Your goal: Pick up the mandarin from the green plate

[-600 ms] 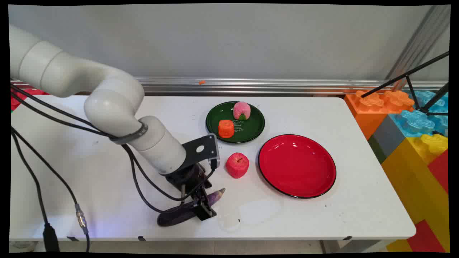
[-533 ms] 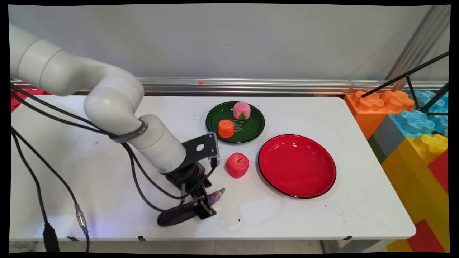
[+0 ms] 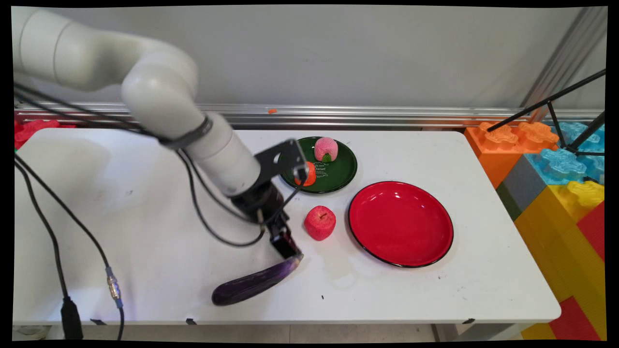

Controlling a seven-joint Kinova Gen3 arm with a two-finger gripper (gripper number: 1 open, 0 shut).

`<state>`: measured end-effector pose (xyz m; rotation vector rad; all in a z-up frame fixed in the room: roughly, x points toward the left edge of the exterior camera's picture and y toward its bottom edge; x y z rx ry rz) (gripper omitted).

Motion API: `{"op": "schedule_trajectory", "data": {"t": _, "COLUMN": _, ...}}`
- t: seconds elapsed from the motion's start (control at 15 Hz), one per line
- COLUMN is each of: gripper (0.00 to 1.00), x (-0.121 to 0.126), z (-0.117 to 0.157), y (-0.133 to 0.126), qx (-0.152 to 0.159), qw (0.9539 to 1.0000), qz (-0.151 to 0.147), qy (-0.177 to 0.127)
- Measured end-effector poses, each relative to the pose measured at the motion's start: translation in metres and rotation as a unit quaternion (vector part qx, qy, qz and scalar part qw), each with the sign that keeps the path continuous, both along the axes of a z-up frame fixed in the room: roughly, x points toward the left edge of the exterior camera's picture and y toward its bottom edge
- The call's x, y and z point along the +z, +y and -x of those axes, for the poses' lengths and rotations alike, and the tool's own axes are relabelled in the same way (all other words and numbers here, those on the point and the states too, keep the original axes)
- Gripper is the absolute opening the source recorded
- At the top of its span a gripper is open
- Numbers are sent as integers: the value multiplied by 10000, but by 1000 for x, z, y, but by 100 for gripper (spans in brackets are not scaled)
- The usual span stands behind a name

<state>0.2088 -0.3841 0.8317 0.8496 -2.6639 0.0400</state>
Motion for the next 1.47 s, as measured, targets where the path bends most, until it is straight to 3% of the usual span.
{"op": "schedule_trajectory", "data": {"t": 0.27, "gripper": 100, "x": 18, "z": -2, "y": -36, "qx": 151, "qw": 9998, "qz": 110, "qy": -23}}
{"op": "schedule_trajectory", "data": {"t": 0.6, "gripper": 100, "x": 22, "z": -15, "y": -81, "qx": 61, "qw": 9996, "qz": 286, "qy": -43}}
{"op": "schedule_trajectory", "data": {"t": 1.13, "gripper": 100, "x": 8, "z": -57, "y": -160, "qx": -491, "qw": 9972, "qz": 555, "qy": 127}}
{"op": "schedule_trajectory", "data": {"t": 1.47, "gripper": 100, "x": -5, "z": -83, "y": -194, "qx": -795, "qw": 9945, "qz": 624, "qy": 284}}
